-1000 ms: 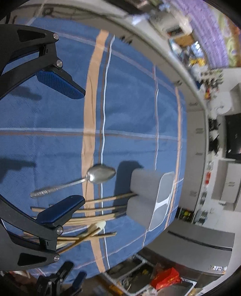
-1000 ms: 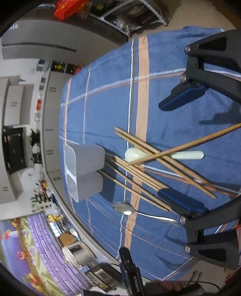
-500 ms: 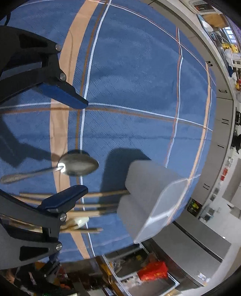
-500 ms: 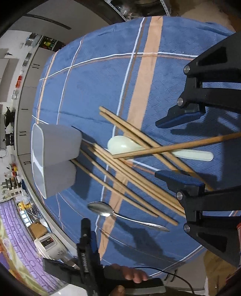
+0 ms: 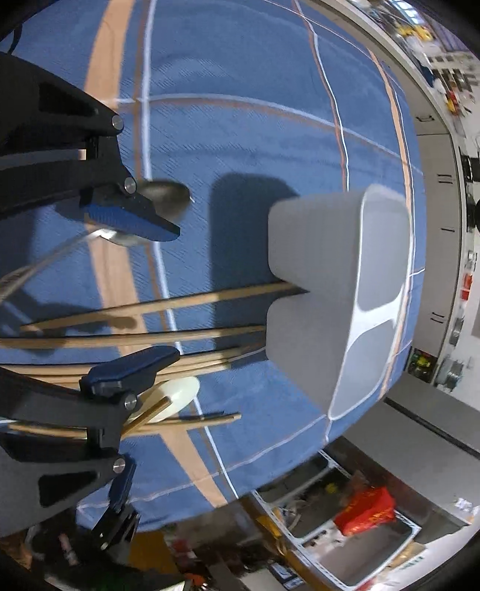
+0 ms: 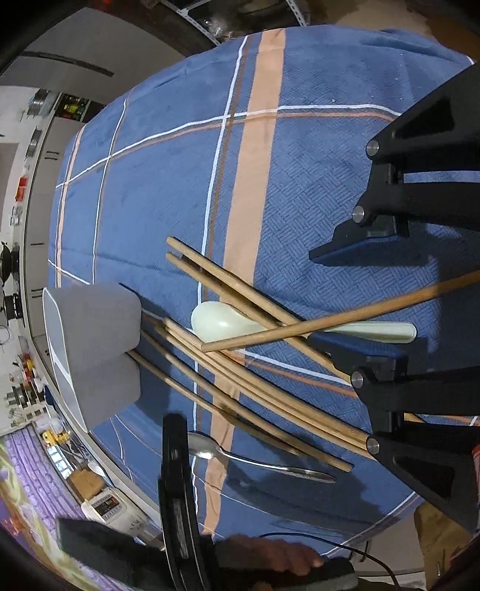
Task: Organize utensils
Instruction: 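Lower the right gripper onto a single wooden chopstick and close it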
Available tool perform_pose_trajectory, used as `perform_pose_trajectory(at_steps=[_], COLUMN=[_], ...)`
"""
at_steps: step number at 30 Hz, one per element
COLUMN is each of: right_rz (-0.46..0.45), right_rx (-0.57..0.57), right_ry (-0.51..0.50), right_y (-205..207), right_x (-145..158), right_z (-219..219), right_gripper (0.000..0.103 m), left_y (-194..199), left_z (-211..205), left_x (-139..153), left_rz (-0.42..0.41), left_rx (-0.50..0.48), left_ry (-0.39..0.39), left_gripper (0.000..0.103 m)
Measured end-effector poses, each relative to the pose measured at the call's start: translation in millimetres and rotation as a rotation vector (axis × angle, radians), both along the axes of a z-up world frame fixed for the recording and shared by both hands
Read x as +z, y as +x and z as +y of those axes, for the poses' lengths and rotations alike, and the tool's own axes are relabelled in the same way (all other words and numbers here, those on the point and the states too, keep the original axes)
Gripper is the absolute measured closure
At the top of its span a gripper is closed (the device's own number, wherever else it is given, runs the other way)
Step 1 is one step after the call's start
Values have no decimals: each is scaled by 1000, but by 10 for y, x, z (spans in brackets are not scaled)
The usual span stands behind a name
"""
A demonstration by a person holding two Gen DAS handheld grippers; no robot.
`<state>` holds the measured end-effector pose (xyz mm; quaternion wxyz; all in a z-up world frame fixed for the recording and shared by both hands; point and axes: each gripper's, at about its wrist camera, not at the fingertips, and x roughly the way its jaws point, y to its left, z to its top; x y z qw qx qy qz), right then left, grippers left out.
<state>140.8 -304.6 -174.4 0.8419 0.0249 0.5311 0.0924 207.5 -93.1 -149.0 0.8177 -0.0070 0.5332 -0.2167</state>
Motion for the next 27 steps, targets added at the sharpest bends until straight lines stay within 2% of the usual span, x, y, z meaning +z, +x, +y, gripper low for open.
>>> perform_pose_trajectory(at_steps=[3,5,6,8,9,10,11,12,16,23,27], right_rz=[-2,-3,-3,2,0,3,9,11,18,38,48], right_rx=[-17,-23,-23,-23,-24,-24,-25,-32,-57,-98,-111], right_ry=[-3,1,2,2,0,5,19,27,18,-11,5], right_y=[-29,-42,-43,-40,-33,-30,-25,-24,-63,-253,-298], right_x=[-4,-5,-10,-24,-28,-31,-39,-41,-33,-25,-20], right_z=[-23,-38,-42,-40,-43,-46,-58,-72,-140,-362,-464], right_gripper=[62,62,63,69,76,81,93,95,96,95,95], left_y=[82,113,120,149,165,184,192,196,100,-307,-500], left_z=[-108,-183,-208,-259,-266,-269,-267,-270,-207,43,34], left_x=[-93,-154,-155,-161,-163,-169,-164,-163,-144,-177,-180], left_rz=[13,21,-5,-10,-9,0,1,-1,6,97,128], left_rx=[-14,-24,-26,-32,-29,-27,-23,-21,-4,4,-11], left_ry=[38,71,91,119,122,118,112,112,112,79,75], left_gripper=[49,58,63,76,92,97,97,97,97,97,97])
